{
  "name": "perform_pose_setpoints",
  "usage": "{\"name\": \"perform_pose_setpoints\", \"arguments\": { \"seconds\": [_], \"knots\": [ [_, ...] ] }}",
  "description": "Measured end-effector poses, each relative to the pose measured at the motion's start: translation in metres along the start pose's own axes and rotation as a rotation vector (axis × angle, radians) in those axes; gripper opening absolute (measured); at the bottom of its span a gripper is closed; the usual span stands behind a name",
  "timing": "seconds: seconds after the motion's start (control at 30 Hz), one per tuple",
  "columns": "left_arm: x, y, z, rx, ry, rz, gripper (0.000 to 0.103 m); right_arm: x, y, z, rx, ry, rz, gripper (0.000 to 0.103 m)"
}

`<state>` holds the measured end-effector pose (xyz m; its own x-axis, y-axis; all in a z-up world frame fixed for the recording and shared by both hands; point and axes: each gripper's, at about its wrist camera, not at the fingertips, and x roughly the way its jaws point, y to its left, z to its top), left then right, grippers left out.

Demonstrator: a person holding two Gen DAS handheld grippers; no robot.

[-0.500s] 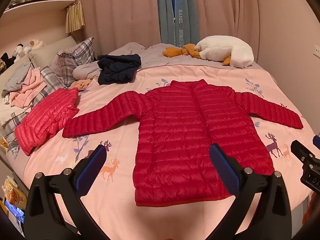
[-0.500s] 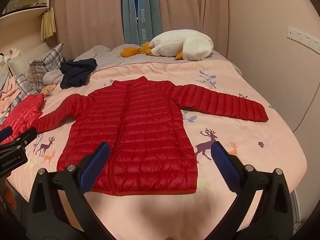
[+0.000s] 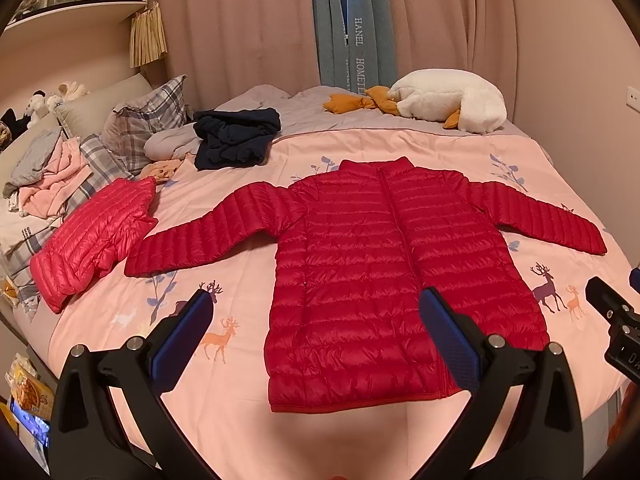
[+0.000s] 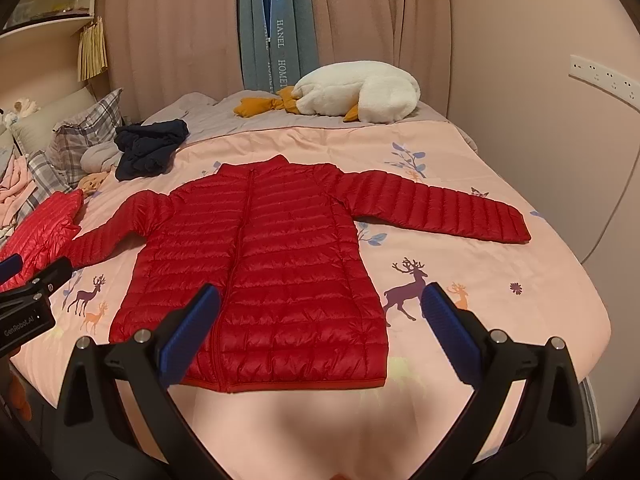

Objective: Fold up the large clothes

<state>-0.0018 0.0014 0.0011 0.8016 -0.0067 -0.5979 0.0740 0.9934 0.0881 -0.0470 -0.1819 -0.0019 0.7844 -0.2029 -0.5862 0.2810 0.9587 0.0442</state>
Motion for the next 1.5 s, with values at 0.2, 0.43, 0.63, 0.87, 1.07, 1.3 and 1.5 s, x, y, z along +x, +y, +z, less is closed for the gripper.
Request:
{"name": "perform_pose_setpoints", "arguments": {
  "seconds": [0.2,0.43,0.63,0.87,1.07,1.3,1.5],
  "knots": [
    [0.0003,-0.0008,-0.0005,0.002,-0.010,0.006,0.102,-0.0008,-0.0015,0.0002,0.001,-0.004,-0.003,0.101],
    [0.0006,-0.0004,-0.0014,0.000,-0.007,0.005,0.102,-0.0009,-0.0017,-0.0001,0.000,-0.005,-0.002,0.101],
    [0.0003,-0.0007,-0.0026,-0.001,-0.012,0.004,0.102,-0.0026,-0.0010,-0.0006,-0.002,-0.005,-0.003,0.101],
    [0.0005,-0.0012,-0.0031,0.003,-0.004,0.005,0.102,-0.0029,-0.0020,0.0004,-0.001,-0.008,-0.003,0.101],
    [0.0003,-0.0013,-0.0025,0.002,-0.009,0.006,0.102,-0.0035,-0.0014,-0.0006,-0.001,-0.008,-0.005,0.101],
    [0.0010,-0.0032,-0.0042,0.002,-0.020,0.003,0.102,-0.0031,-0.0020,-0.0006,-0.003,-0.007,-0.004,0.101],
    [0.0092,-0.0036,-0.0074,-0.008,-0.026,-0.033,0.102,-0.0027,-0.0030,-0.0010,0.008,-0.006,0.009,0.101]
  ]
}}
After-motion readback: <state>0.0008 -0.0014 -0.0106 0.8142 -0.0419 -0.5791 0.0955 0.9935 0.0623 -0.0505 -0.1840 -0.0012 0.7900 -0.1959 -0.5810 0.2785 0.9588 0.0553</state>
